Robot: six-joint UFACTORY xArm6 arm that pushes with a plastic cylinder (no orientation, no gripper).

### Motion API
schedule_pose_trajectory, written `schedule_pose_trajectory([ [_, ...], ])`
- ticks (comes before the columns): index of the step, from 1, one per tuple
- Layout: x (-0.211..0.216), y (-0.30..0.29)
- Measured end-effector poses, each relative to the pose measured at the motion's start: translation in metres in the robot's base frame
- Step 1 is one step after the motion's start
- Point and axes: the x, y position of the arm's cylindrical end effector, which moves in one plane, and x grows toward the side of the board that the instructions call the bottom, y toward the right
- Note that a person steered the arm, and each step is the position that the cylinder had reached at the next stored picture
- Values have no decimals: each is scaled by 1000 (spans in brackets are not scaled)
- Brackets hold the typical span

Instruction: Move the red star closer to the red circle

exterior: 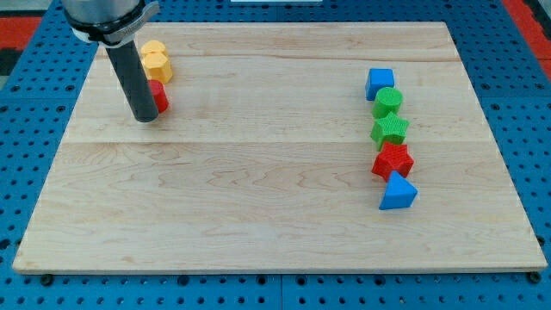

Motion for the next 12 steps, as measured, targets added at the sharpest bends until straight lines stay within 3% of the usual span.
schedule_pose_trajectory([
  [2, -25, 0],
  [3, -13, 6],
  [4, 45, 86],
  [6, 201, 211],
  [7, 224, 301],
  [8, 210, 395],
  [9, 177, 417],
  [11, 91, 382],
  [12, 91, 298],
])
